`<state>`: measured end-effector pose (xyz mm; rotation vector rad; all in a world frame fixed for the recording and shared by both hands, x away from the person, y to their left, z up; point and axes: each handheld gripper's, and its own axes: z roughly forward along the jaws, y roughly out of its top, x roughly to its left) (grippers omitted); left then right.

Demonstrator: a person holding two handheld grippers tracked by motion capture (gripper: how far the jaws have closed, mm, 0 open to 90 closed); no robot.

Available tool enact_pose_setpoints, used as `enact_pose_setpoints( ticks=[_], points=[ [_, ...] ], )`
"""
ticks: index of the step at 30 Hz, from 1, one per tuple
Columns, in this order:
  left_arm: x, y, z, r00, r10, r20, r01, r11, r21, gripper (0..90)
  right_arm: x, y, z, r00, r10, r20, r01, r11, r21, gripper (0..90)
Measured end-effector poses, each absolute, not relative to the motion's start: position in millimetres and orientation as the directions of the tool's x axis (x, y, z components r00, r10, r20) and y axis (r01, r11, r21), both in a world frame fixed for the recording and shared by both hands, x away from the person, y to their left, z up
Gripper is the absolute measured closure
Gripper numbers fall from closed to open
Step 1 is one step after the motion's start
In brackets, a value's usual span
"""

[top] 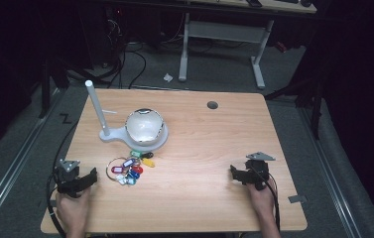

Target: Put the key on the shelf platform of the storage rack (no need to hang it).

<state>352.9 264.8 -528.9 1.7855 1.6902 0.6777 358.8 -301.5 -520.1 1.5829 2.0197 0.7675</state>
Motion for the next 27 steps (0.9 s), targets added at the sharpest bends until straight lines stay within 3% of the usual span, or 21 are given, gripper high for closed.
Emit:
enact_pose_setpoints(
  ticks=[27],
  points=[
    [353.0,263.8,-528.7,0.11,0.993,-0.028,0.703,-0.058,0.709,27.2,358.9,-301.4,-520.1,-0.233,0.972,-0.016,0.716,0.182,0.674,15.5]
  ],
)
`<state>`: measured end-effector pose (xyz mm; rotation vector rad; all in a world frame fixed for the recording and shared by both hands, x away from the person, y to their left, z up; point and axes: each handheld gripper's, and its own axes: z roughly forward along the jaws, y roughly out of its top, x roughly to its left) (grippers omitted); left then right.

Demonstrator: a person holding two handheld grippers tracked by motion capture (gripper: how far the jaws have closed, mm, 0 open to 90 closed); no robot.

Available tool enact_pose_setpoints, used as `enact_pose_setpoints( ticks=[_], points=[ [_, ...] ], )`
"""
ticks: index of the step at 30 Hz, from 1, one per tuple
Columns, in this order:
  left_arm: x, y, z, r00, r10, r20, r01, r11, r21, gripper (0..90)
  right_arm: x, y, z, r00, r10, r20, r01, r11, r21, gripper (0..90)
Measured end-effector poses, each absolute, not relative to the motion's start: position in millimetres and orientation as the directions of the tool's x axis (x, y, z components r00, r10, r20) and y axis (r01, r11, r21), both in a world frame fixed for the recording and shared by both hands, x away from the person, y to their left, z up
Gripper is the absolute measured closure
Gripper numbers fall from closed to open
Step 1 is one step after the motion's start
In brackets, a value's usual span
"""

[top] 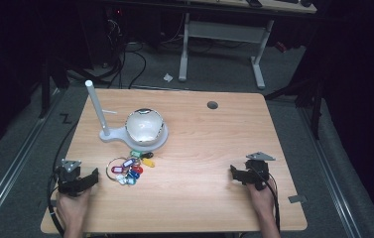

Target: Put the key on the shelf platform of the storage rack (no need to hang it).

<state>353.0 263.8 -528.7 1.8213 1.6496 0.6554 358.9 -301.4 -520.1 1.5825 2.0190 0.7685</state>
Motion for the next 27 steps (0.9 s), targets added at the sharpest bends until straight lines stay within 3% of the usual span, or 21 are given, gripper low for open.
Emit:
enact_pose_setpoints(
  ticks=[27],
  points=[
    [344.3,264.2,-519.4,0.162,0.983,-0.088,0.684,-0.047,0.728,25.8,358.9,-301.5,-520.1,-0.233,0.972,-0.016,0.716,0.183,0.674,15.5]
  ],
)
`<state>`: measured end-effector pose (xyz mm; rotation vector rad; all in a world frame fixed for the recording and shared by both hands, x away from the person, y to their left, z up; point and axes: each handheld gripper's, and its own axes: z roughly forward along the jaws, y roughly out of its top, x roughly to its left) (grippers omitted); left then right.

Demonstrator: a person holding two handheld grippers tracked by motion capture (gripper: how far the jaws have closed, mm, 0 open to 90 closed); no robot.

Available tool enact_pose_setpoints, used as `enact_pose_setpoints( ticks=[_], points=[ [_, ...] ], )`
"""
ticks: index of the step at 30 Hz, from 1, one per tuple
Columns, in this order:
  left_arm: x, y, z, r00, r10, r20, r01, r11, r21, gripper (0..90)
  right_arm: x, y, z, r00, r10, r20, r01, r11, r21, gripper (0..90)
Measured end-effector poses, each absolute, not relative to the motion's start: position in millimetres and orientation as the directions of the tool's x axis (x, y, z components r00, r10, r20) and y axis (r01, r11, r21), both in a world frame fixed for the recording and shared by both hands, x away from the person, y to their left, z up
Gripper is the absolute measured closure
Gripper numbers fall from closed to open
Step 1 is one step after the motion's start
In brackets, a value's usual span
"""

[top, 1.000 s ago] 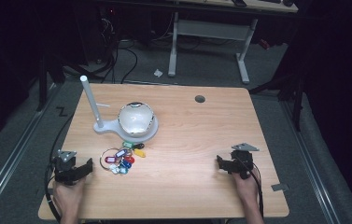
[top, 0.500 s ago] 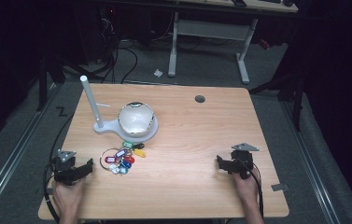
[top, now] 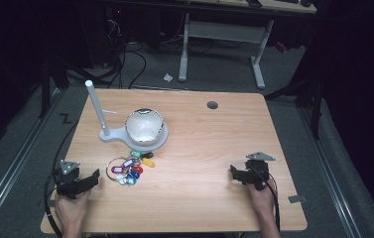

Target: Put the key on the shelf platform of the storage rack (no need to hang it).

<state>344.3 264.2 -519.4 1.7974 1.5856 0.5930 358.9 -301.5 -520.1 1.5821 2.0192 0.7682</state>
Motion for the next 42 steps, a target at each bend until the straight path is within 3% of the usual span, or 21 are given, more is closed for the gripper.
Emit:
enact_pose_setpoints(
  ticks=[22,42],
  points=[
    [341.5,231.3,-483.7,0.317,0.938,-0.142,0.644,-0.103,0.758,27.5,358.9,-301.5,-520.1,-0.233,0.972,-0.016,0.716,0.183,0.674,15.5],
    [346.7,186.3,-480.2,0.449,0.886,-0.112,0.643,-0.233,0.73,27.5,358.9,-301.5,-520.1,-0.233,0.972,-0.016,0.716,0.183,0.674,15.5]
  ],
)
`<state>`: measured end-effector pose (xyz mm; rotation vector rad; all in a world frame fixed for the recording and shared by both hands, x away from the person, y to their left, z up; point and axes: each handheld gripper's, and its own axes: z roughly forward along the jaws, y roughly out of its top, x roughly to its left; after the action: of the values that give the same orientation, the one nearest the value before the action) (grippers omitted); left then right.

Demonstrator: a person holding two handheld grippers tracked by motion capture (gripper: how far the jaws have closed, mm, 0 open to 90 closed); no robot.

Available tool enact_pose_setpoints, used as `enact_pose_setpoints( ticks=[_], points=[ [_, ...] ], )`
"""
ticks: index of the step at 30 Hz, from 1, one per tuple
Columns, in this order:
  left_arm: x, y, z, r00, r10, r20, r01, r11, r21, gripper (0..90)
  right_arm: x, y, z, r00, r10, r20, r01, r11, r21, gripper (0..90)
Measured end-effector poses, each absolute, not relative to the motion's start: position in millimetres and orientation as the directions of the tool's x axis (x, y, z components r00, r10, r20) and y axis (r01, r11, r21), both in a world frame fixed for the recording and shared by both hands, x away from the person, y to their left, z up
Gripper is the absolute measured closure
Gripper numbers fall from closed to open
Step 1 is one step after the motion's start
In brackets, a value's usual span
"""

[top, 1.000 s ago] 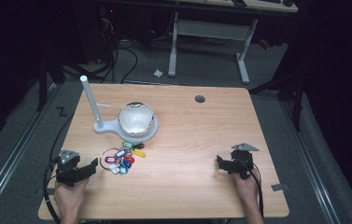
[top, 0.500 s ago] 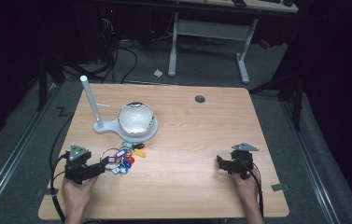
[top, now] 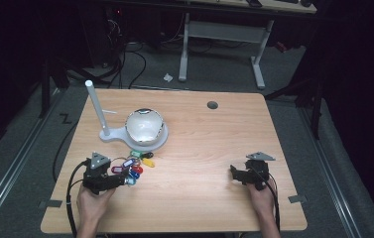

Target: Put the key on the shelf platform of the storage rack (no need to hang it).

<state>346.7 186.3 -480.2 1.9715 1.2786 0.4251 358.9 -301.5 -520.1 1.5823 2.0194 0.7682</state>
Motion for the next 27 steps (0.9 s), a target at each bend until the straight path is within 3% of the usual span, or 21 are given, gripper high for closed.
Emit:
enact_pose_setpoints(
  ticks=[27],
  points=[
    [360.9,152.5,-507.8,0.482,0.875,-0.042,0.685,-0.346,0.641,31.8,358.9,-301.5,-520.1,-0.233,0.972,-0.016,0.716,0.183,0.674,15.5]
  ],
)
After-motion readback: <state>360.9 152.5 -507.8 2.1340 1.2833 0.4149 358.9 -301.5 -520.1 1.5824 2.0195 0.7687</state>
